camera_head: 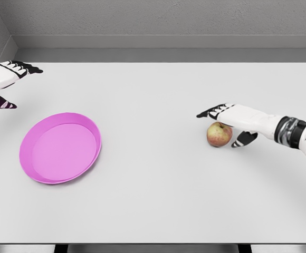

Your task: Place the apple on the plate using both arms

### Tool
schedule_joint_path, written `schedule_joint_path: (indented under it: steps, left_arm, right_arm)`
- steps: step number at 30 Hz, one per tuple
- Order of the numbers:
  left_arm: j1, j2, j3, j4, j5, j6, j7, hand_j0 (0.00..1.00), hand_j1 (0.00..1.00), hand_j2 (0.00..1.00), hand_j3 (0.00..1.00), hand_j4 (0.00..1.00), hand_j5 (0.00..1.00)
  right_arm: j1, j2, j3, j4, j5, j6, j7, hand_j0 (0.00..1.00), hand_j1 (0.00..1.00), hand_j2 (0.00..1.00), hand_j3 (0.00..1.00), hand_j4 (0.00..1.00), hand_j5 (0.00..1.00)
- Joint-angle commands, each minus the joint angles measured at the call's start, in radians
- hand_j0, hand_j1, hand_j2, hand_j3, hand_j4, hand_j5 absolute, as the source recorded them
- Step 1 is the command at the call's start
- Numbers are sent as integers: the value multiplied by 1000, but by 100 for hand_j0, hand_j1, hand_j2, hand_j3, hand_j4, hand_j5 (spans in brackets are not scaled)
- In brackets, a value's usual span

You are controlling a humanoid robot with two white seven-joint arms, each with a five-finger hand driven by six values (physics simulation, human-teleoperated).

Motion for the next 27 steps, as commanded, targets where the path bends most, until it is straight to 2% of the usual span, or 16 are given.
schedule_joint_path:
  steps: [1, 8, 13, 24, 25, 26, 27]
  left_arm:
    - [0, 6, 1, -1, 6, 1, 1, 100, 100, 100, 100, 100, 100]
    - [2, 7, 1, -1, 6, 1, 1, 100, 100, 100, 100, 100, 100]
    - [0, 7, 1, -1, 5, 1, -1, 100, 100, 100, 100, 100, 100]
    - [2, 11, 3, 1, 5, 1, -1, 100, 100, 100, 100, 100, 100]
    - [2, 12, 3, -1, 5, 1, -1, 100, 100, 100, 100, 100, 100]
    - [2, 12, 3, -1, 5, 1, -1, 100, 100, 100, 100, 100, 100]
    - [2, 12, 3, -1, 5, 1, -1, 100, 100, 100, 100, 100, 100]
  right_arm:
    - [0, 3, 19, 10, -2, 23, 1, 100, 100, 100, 100, 100, 100]
    - [-41, 9, 56, 27, -2, 86, 21, 100, 100, 100, 100, 100, 100]
    - [-81, 41, 114, 83, -3, 86, 21, 100, 100, 100, 100, 100, 100]
    - [-86, 43, 116, 73, -2, 82, 36, 100, 100, 100, 100, 100, 100]
    - [-86, 43, 116, 73, -2, 82, 36, 95, 95, 95, 95, 95, 95]
    - [-86, 43, 116, 73, -2, 79, 36, 77, 77, 77, 77, 77, 77]
    - [-86, 43, 116, 73, -2, 76, 38, 69, 69, 69, 69, 69, 69]
